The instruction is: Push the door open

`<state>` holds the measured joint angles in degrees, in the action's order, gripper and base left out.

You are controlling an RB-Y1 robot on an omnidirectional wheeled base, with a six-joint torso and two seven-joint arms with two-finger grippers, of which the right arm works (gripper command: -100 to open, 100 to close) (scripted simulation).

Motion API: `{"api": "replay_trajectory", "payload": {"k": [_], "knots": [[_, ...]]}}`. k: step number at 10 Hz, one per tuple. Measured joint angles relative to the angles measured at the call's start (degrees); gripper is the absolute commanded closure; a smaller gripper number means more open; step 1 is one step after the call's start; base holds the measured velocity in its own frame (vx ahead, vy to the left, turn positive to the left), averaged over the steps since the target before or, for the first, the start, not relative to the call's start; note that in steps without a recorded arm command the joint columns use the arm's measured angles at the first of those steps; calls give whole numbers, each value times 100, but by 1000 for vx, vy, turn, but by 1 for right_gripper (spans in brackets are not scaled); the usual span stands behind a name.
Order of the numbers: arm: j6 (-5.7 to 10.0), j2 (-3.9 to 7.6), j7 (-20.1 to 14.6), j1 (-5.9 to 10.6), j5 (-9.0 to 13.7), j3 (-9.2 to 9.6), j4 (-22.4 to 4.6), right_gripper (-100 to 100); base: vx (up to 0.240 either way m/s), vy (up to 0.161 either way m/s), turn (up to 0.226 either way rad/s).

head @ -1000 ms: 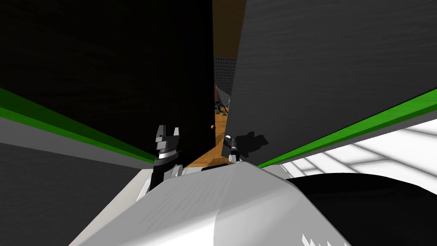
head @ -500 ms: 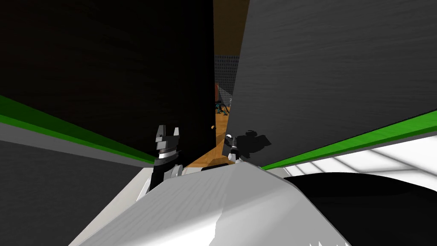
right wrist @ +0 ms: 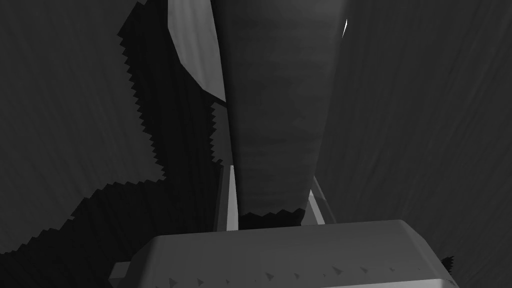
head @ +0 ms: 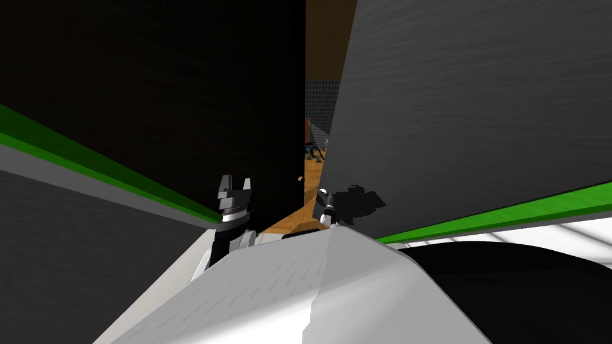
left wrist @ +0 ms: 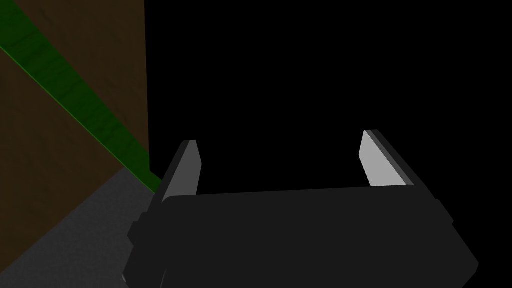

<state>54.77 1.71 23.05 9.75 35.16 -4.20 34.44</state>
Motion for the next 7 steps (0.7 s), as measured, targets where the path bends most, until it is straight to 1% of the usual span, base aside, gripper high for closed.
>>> {"api": "replay_trajectory", "payload": {"k": [1, 2, 3, 4, 5, 6, 7], "knots": [[-56, -54, 170, -132, 124, -99, 268, 100, 73, -35, 59], [-78, -83, 287, -178, 179, -144, 391, 100, 28, -5, -13], [39, -58, 249, -44, 189, -155, 164, 100, 33, -13, 95], [153, -55, 239, 46, 260, -215, -1, 100, 60, -26, 160], [193, -70, 313, 73, 372, -308, -53, 100, 79, -41, 176], [279, -76, 362, 123, 479, -393, -183, 100, 53, -34, 59], [291, -113, 440, 96, 533, -438, -112, 100, 76, -38, 185]]}}
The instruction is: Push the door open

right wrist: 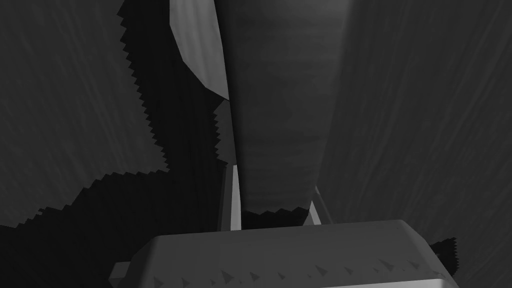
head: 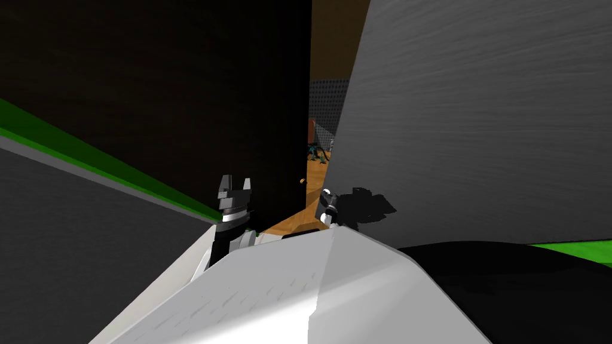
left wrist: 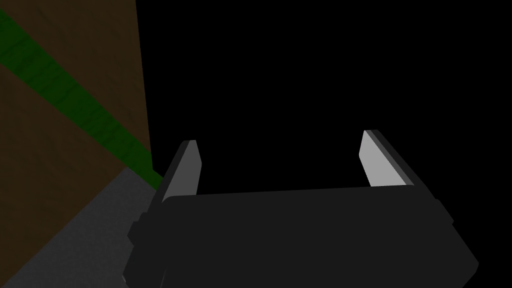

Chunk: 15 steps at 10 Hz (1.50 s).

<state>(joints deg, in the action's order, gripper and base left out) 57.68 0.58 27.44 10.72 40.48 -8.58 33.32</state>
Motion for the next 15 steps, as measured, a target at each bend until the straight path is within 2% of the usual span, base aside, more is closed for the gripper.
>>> {"api": "replay_trajectory", "payload": {"k": [1, 2, 3, 6, 8, 10, 12, 13, 14, 15], "knots": [[-4, -55, 157, -42, 134, -114, 107, 100, 112, -43, 188], [-1, -64, 263, -100, 254, -205, 179, 100, 123, -32, 103], [63, -56, 315, -25, 362, -299, 63, 100, 150, -35, 133], [255, -126, 585, -20, 724, -614, 18, 100, 148, -36, 71], [338, -62, 577, 18, 745, -697, -61, 100, -85, -121, 118], [338, -61, 631, 32, 755, -792, 8, 100, -52, -130, 123], [400, -52, 645, 98, 755, -867, -54, 100, -19, -87, 54], [342, -91, 727, -8, 760, -909, 191, 100, -9, -53, 26], [366, -30, 686, 62, 759, -925, 98, 100, -4, -25, 1], [442, 37, 611, 197, 763, -945, -129, 100, -10, -36, -3]]}}
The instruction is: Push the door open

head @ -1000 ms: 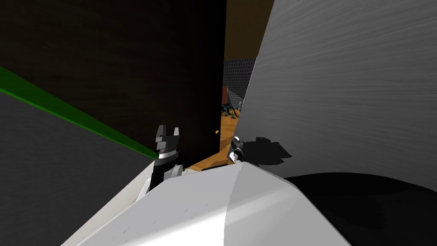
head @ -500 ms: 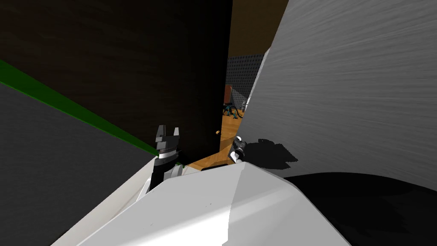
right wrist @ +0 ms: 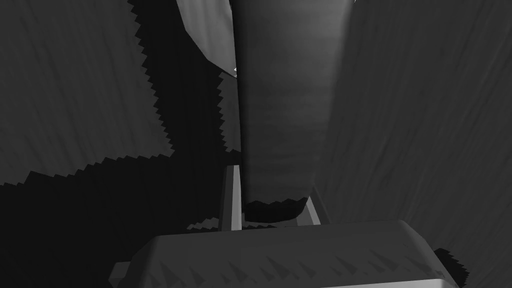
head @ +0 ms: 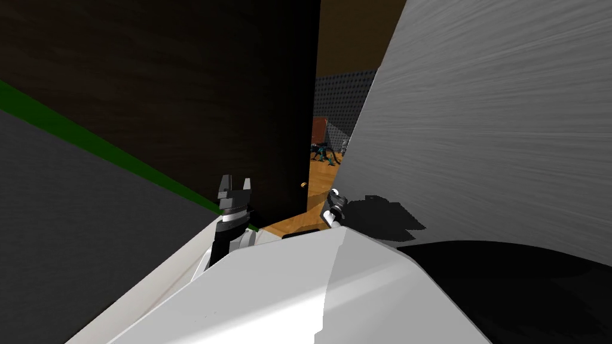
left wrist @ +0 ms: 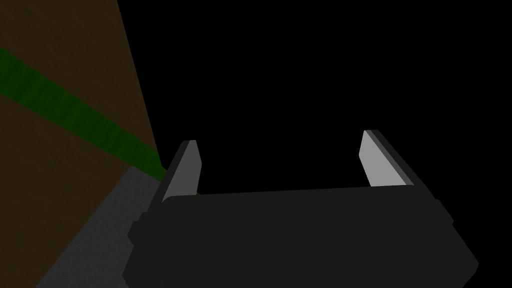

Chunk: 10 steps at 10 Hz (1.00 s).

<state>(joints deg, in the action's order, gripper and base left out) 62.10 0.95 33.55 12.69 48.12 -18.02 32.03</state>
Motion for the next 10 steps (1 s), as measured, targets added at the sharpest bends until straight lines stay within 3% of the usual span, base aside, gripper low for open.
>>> {"api": "replay_trajectory", "payload": {"k": [1, 2, 5, 6, 7, 8, 10], "knots": [[51, 1, -11, -26, -1, -29, -12, 100, -20, -74, 112], [6, -31, 51, -131, 5, -83, 168, 100, -18, -74, 57], [178, 50, -52, 96, 2, -144, -218, 100, -10, -50, 40], [338, 135, -163, 312, 8, -213, -614, 100, -19, -85, 18], [352, 127, -134, 235, 18, -264, -527, 100, -8, -59, -141], [406, 183, -132, 243, 35, -310, -592, -100, -10, 91, 82], [476, 206, -59, 280, 125, -361, -599, -100, 9, 163, 83]]}}
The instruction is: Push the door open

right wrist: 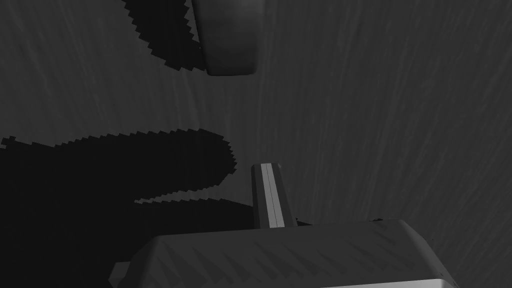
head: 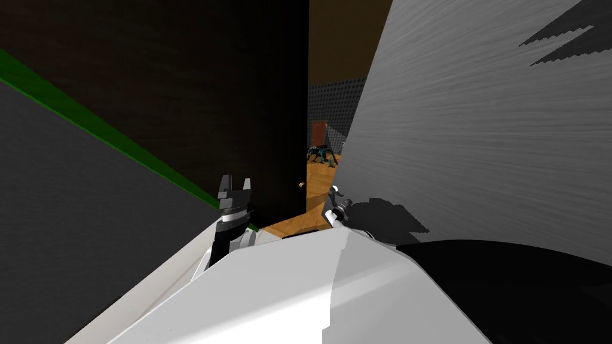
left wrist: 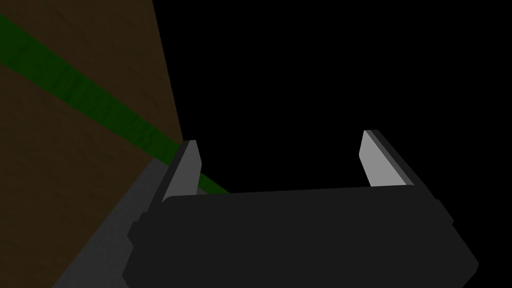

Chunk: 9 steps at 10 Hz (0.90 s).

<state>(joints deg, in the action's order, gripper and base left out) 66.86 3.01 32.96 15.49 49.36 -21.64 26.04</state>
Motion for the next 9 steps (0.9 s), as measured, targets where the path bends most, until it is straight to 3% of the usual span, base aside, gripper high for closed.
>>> {"api": "replay_trajectory", "payload": {"k": [3, 5, 7, 8, 9], "knots": [[126, -65, 98, 55, 149, -76, -18, -100, 53, 193, 91], [177, -207, 241, 58, 265, -137, 81, -100, 39, 188, 107], [295, -359, 291, 150, 375, -197, -19, -100, 25, 166, 72], [322, -496, 354, 109, 415, -215, 73, -100, 12, 63, 4], [326, -513, 370, 104, 419, -216, 86, -100, 20, -50, 96]]}}
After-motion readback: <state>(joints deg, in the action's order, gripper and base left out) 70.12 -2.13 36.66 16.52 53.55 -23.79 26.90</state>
